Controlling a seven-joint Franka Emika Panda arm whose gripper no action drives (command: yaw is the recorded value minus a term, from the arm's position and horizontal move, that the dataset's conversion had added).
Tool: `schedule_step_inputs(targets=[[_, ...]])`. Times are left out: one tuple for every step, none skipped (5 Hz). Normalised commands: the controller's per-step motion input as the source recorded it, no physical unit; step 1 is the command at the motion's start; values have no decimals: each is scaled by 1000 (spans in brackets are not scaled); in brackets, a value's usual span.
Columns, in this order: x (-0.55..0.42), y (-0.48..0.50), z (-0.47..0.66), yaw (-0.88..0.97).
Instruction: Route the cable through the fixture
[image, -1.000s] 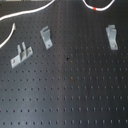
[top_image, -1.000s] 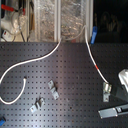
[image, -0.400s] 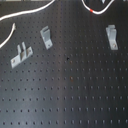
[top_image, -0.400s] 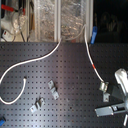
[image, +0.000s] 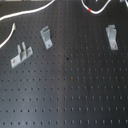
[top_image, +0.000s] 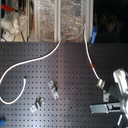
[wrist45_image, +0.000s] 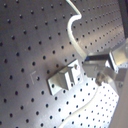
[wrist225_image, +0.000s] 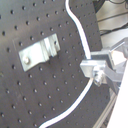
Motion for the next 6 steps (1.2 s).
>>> schedule_step_inputs(targets=[[-53, -13, 26, 0], [-216, -49, 96, -491], [-194, -21, 75, 0], [-189, 1, 65, 340], [-138, -44, 35, 703], [-121, -32, 47, 803]])
